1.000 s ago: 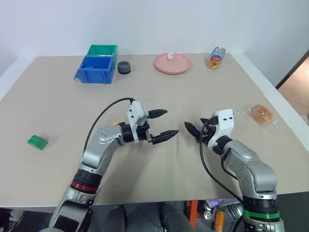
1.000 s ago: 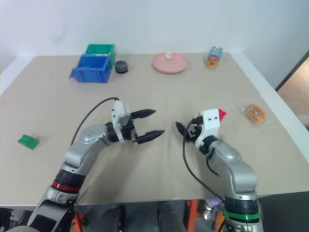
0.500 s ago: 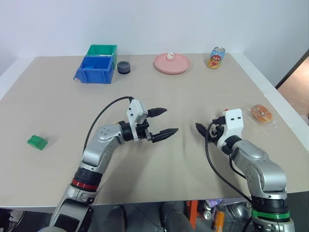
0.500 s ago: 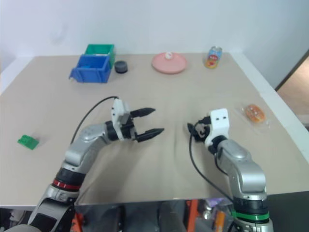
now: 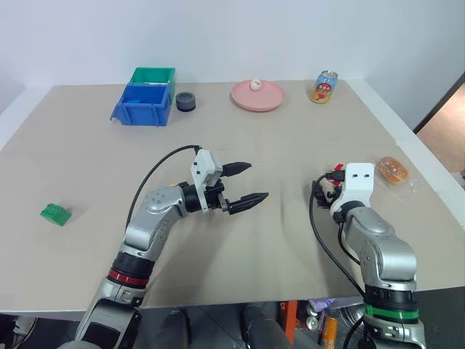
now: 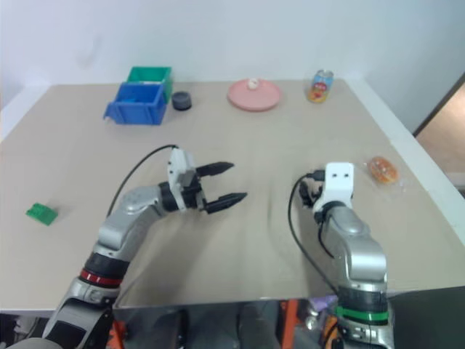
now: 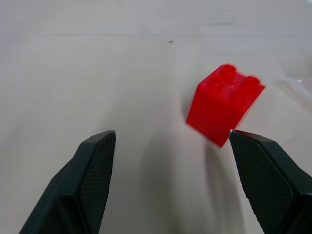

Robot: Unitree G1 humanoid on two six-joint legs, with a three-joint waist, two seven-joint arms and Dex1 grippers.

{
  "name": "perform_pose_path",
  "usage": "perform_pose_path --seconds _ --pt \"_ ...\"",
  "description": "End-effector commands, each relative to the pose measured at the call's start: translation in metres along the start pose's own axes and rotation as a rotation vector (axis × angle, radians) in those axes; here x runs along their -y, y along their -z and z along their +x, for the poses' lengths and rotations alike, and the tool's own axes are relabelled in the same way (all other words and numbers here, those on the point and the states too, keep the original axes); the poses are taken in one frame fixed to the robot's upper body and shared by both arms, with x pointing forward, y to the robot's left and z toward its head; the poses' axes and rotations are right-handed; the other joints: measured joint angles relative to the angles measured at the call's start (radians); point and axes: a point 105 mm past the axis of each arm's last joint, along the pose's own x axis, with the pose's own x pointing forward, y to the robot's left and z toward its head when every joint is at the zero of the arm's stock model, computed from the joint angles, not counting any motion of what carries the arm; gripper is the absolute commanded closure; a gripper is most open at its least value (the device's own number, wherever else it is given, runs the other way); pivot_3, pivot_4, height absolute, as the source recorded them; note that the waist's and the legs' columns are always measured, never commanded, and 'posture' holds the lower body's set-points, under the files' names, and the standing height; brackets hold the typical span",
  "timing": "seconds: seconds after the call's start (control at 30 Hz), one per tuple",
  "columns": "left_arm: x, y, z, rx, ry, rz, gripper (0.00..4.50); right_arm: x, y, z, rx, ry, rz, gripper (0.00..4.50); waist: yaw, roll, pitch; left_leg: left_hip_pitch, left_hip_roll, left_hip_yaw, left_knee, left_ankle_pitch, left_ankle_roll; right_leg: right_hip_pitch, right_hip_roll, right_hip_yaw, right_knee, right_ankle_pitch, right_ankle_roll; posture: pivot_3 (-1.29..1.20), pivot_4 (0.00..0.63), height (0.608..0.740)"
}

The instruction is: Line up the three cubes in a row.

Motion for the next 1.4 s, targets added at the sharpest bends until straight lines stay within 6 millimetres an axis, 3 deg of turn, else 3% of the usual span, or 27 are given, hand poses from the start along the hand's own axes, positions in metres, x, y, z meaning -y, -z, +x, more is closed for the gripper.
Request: perform_pose_path --seconds 0.03,0.47,0.73,1.03,1.13,1.3,1.4 --pt "0.001 -0.012 0.002 0.035 0.013 0.028 0.00 0.012 -0.014 0.003 0.058 0.053 0.004 0.68 0.000 0.000 0.000 0.000 0.000 0.000 0.000 0.000 0.000 0.000 0.000 0.000 0.000 0.000 0.000 0.00 0.150 0.740" --pt "0.003 -0.012 0.003 0.038 0.019 0.024 0.00 0.025 -0.022 0.019 0.100 0.130 -0.003 0.68 0.000 0.000 0.000 0.000 0.000 0.000 0.000 0.000 0.000 0.000 0.000 0.000 0.000 0.000 0.000 0.00 0.150 0.740" --pt "0.003 -0.013 0.002 0.037 0.023 0.027 0.00 0.040 -0.016 0.024 0.096 0.203 0.019 0.68 0.000 0.000 0.000 0.000 0.000 0.000 -0.001 0.000 0.000 0.000 0.000 0.000 0.000 0.001 0.002 0.00 0.150 0.740" --pt "0.001 -0.015 0.002 0.039 0.019 0.032 0.00 0.043 -0.010 0.027 0.089 0.213 0.019 0.68 0.000 0.000 0.000 0.000 0.000 0.000 -0.001 0.000 0.000 0.000 0.000 0.000 0.000 0.001 0.002 0.00 0.150 0.740" --pt "0.001 -0.015 0.002 0.040 0.015 0.031 0.00 0.044 -0.009 0.028 0.084 0.216 0.019 1.51 0.000 0.000 0.000 0.000 0.000 0.000 -0.001 0.000 0.000 0.000 0.000 0.000 0.000 0.001 0.002 0.00 0.150 0.740" --pt "0.001 -0.014 0.001 0.042 0.010 0.030 0.00 0.044 -0.007 0.031 0.082 0.212 0.025 3.25 0.000 0.000 0.000 0.000 0.000 0.000 -0.001 0.000 0.000 0.000 0.000 0.000 0.000 0.001 0.002 0.00 0.150 0.740" --pt "0.001 -0.014 0.000 0.041 0.006 0.030 0.00 0.047 -0.007 0.032 0.080 0.228 0.015 3.33 0.000 0.000 0.000 0.000 0.000 0.000 -0.001 0.000 0.000 0.000 0.000 0.000 0.000 0.001 0.002 0.00 0.150 0.740"
